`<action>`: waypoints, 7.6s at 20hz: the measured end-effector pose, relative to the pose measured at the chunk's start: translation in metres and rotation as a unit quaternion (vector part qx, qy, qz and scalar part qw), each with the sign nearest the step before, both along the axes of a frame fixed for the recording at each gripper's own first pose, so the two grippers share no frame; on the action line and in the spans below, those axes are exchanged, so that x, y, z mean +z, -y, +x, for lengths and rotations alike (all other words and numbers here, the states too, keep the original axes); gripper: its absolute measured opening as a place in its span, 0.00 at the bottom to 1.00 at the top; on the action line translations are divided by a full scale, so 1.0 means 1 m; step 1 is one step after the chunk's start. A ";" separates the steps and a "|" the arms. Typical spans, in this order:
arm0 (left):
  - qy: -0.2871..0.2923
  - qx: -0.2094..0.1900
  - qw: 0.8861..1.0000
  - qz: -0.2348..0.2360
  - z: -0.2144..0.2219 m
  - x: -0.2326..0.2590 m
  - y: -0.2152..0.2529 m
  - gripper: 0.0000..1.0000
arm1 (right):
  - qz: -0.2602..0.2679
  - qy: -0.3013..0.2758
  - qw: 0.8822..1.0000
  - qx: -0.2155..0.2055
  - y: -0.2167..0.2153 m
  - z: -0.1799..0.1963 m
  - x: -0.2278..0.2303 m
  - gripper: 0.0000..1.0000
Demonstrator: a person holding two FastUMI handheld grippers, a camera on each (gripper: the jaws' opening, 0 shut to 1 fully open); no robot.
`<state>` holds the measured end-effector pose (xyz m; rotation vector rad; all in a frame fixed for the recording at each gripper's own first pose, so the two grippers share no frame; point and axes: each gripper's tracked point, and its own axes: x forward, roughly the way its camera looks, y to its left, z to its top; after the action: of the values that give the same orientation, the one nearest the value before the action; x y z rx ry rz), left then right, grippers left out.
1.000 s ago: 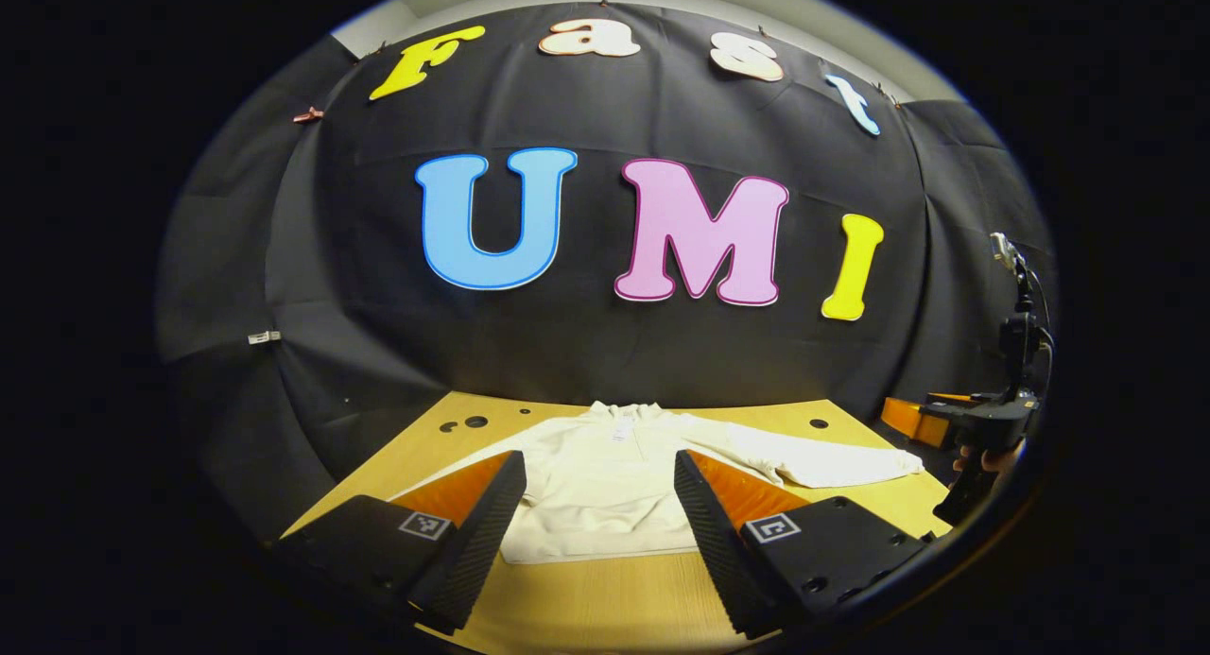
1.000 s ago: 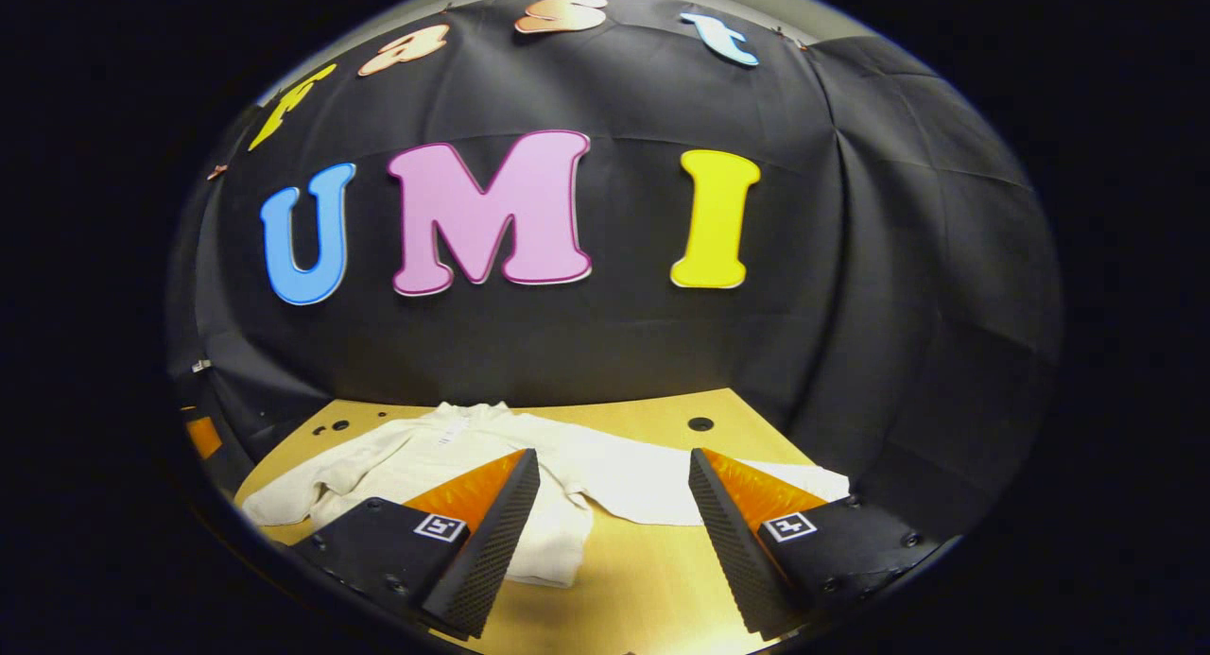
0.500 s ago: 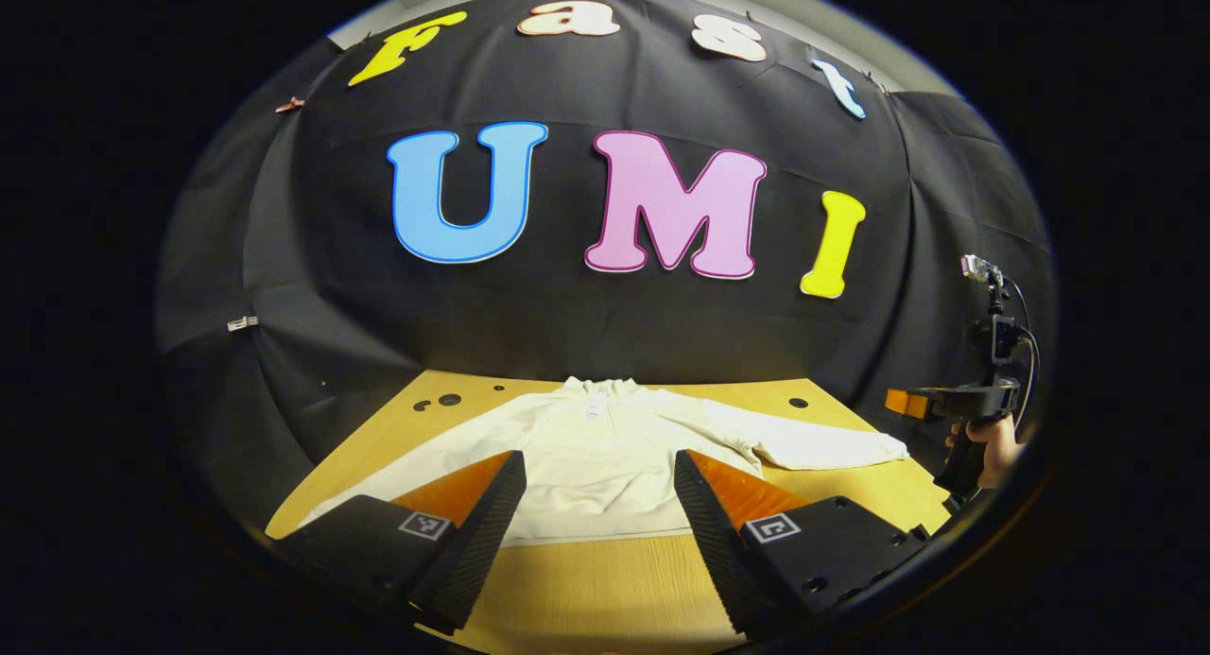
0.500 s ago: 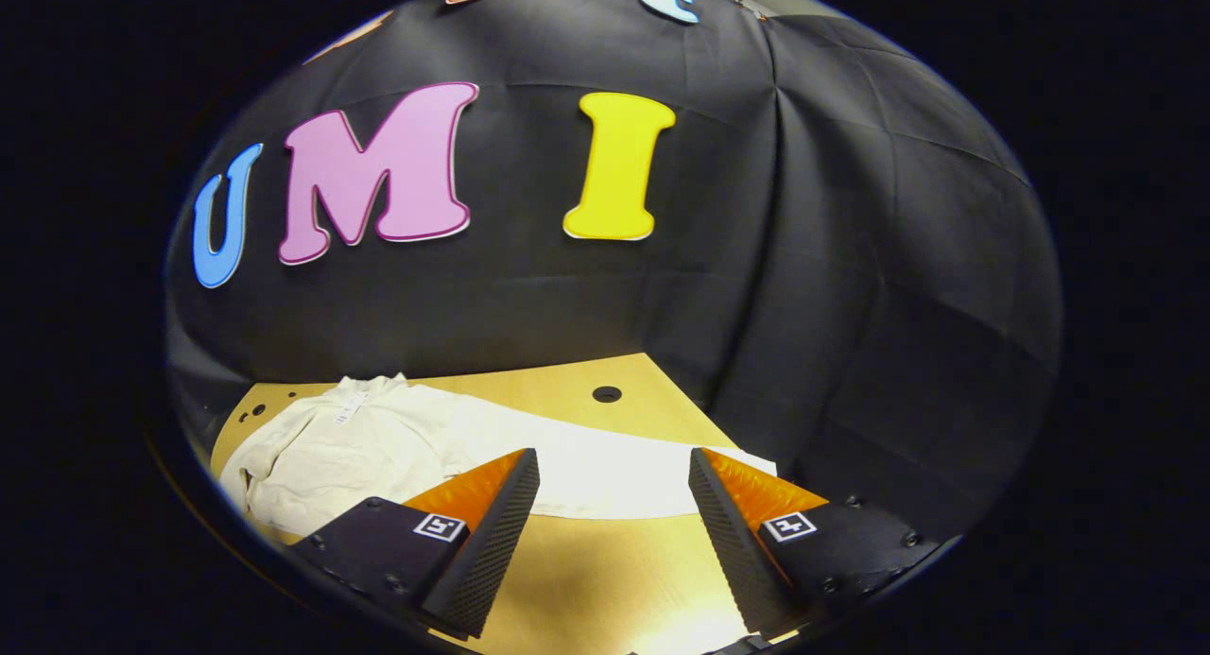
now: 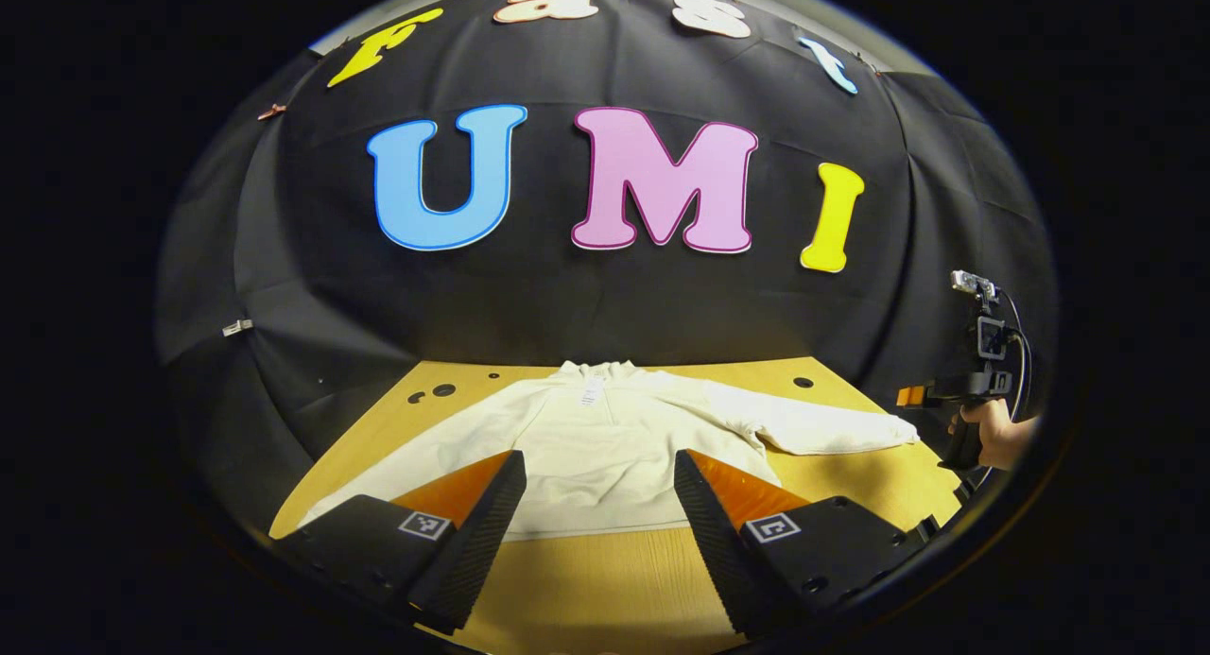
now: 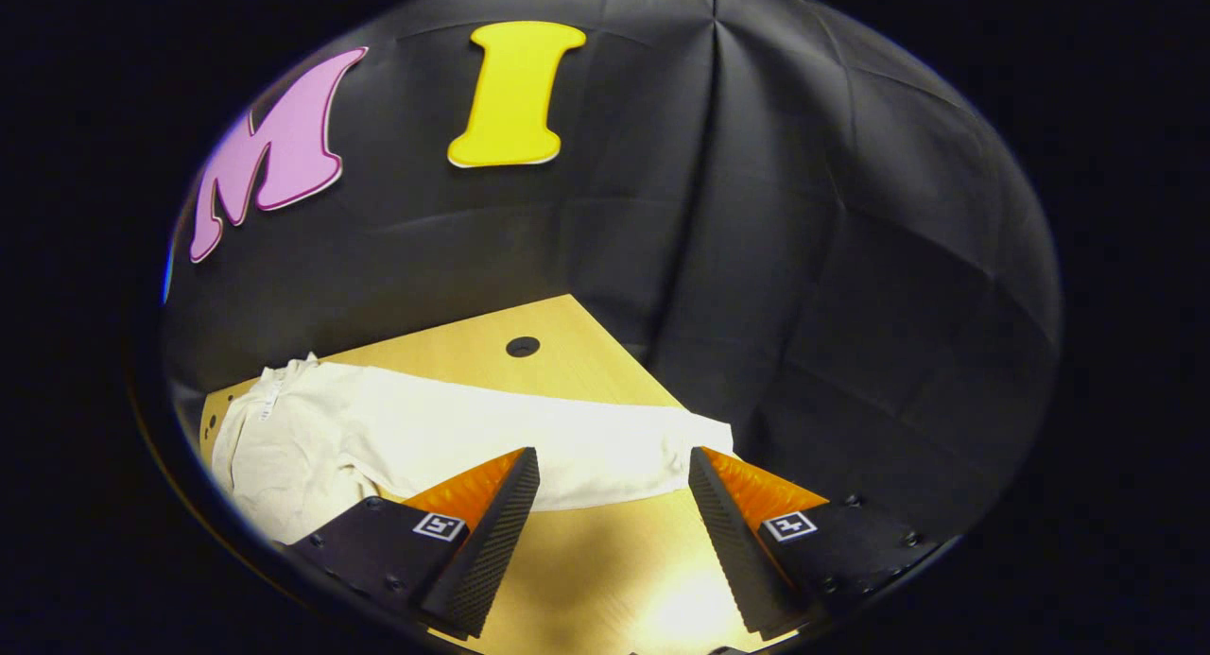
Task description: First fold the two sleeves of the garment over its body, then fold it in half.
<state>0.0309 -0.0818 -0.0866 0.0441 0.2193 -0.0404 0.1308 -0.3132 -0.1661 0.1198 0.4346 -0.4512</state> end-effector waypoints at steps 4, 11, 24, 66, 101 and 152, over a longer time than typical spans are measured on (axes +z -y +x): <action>-0.020 0.005 1.000 0.005 0.015 -0.009 0.007 0.97 | -0.001 -0.020 0.999 -0.027 0.026 0.015 -0.027 0.98; -0.041 -0.020 0.999 0.008 0.043 -0.008 0.034 0.97 | 0.022 -0.091 0.994 -0.064 0.073 0.027 -0.082 0.98; -0.085 -0.061 0.994 -0.005 0.050 -0.028 0.073 0.97 | 0.087 -0.124 0.985 -0.086 0.090 0.029 -0.118 0.98; -0.100 0.064 0.987 -0.110 0.000 -0.051 -0.060 0.97 | -0.002 0.019 0.963 0.268 -0.235 0.128 0.139 0.07; -0.107 0.291 0.936 -0.169 -0.042 -0.109 -0.273 0.97 | 0.013 -0.012 0.858 0.513 -0.700 0.151 0.021 0.36; -0.232 0.367 0.888 -0.155 0.019 -0.227 -0.379 0.07 | -0.026 -0.055 0.943 0.326 -0.315 -0.017 -0.005 0.98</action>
<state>0.0496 0.2972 -0.3134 -0.3756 0.6953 0.6787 0.1140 0.0016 -0.1708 -0.1037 0.5417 0.1853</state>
